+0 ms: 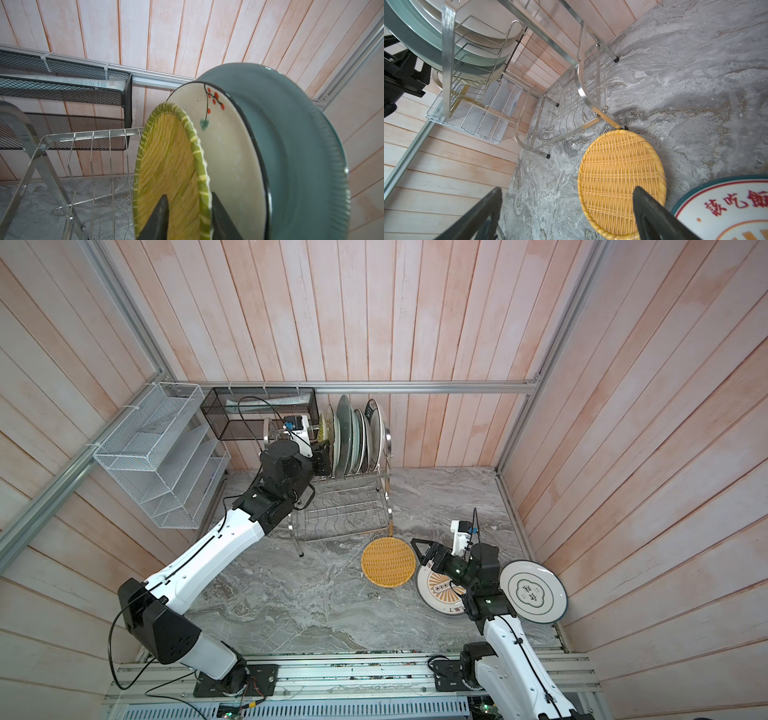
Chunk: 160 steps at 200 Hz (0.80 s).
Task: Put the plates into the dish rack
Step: 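Open the left gripper and pull it back from the rack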
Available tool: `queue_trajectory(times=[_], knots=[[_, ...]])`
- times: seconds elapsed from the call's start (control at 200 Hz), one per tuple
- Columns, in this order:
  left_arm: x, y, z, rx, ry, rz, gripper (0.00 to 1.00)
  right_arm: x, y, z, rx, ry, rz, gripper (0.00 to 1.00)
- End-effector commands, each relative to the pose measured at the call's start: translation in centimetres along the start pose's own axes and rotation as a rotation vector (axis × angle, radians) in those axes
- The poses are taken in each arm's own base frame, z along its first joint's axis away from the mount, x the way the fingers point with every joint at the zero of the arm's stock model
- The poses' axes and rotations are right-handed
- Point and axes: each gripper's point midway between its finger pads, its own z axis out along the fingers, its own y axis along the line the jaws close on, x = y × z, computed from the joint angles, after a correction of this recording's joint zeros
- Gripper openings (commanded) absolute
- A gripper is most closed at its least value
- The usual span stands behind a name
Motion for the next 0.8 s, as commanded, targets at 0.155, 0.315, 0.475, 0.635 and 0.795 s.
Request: queue_trajectory(times=[0.155,0.315,0.475,0.635,0.795], knots=[[-4.0,0.4,-2.7,-0.011,-0.077,-0.016,0.37,0.0,0.0,-0.4,0.034,0.015,-0.041,0.98],[-5.3,0.9,-4.4,0.021,-0.089,-0.052,0.39,0.5,-0.1,-0.6,0.05,0.04,-0.032,0.98],[-5.5,0.8,-7.0,0.089,-0.075,-0.06,0.46,1.9,-1.0,-0.8,0.085,0.099,0.004,0.98],[-4.1,0.9,-9.9,0.16,-0.04,-0.049,0.59,3.3,-2.8,-0.6,0.14,0.14,0.015,0.98],[-1.1,-0.3,-13.6,0.322,0.006,-0.004,0.81,3.7,-4.7,0.9,0.182,0.176,-0.008,0.97]])
